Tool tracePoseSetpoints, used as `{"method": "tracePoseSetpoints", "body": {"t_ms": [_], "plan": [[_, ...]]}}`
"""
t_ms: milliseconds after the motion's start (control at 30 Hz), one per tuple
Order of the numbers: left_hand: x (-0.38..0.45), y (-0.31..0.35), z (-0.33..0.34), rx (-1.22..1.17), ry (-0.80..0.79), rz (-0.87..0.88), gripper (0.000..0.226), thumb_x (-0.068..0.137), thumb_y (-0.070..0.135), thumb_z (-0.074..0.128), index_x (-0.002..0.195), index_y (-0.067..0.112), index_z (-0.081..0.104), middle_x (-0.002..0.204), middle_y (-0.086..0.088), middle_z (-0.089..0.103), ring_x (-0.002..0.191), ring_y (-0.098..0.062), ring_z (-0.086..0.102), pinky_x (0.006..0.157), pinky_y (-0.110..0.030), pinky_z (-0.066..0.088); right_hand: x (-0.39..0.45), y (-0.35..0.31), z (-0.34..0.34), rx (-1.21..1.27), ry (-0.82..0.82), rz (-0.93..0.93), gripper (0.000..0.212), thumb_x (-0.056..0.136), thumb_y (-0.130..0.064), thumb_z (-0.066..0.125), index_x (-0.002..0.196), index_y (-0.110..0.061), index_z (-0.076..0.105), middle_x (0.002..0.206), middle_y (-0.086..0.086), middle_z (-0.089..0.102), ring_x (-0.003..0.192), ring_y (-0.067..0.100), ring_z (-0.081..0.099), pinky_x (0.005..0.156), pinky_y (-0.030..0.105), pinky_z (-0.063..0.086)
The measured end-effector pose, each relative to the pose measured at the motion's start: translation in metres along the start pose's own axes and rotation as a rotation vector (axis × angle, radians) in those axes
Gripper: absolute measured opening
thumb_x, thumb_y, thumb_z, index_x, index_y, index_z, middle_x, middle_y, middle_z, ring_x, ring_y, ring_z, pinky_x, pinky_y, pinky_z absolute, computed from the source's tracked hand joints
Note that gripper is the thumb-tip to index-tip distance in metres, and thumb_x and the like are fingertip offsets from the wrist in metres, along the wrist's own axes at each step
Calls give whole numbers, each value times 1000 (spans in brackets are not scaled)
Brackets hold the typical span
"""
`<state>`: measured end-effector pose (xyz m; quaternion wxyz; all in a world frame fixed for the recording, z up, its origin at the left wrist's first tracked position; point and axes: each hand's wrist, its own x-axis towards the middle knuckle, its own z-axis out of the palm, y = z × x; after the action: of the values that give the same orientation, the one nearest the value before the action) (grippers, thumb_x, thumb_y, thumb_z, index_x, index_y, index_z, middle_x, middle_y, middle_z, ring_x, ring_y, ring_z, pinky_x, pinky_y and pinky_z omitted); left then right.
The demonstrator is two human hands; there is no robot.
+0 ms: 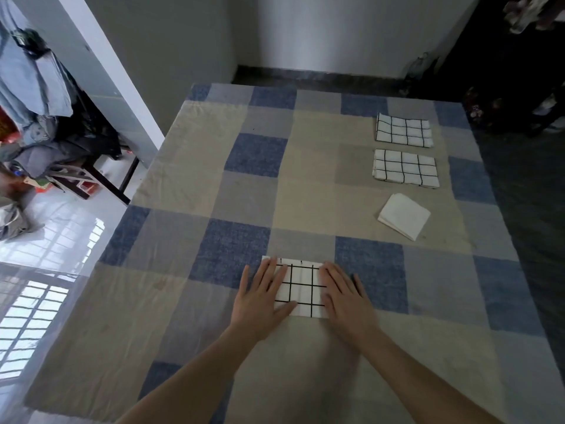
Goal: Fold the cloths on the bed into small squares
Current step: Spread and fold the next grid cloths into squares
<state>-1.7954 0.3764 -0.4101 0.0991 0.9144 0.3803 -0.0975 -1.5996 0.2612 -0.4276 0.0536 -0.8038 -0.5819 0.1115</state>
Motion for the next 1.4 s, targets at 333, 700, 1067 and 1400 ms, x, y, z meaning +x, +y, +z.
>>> {"method": "tracePoseSetpoints", "body": {"t_ms": [333,700,1067,1400], "plan": [[1,-1,-11,-44,-47,-41,92,76,83,-5,151,31,-21,156,7,-31,141,-11,-33,118,-48,-12,-7,-9,-5,233,204,272,59,91,0,46,148,-9,31,156,6,26,145,23,23,119,47,18],[2,-4,-6,-60,-40,-36,78,86,75,0,148,31,-20,157,6,-28,143,-12,-30,117,-47,-13,15,-53,8,129,95,-80,55,96,-30,35,149,-14,30,158,1,23,146,17,22,114,41,19],[4,-7,-6,-56,-52,-14,77,91,72,9,150,32,-20,157,6,-29,144,-15,-28,119,-49,-11,21,-19,-29,124,-36,130,65,82,-56,56,138,-27,39,147,-4,30,134,20,31,110,38,29],[4,-1,-17,-79,-80,-39,81,87,75,10,152,32,-13,161,4,-17,147,-15,-20,119,-48,-7,61,-20,-68,543,-307,269,49,75,-21,73,114,-19,43,104,1,55,86,16,58,66,31,51]]}}
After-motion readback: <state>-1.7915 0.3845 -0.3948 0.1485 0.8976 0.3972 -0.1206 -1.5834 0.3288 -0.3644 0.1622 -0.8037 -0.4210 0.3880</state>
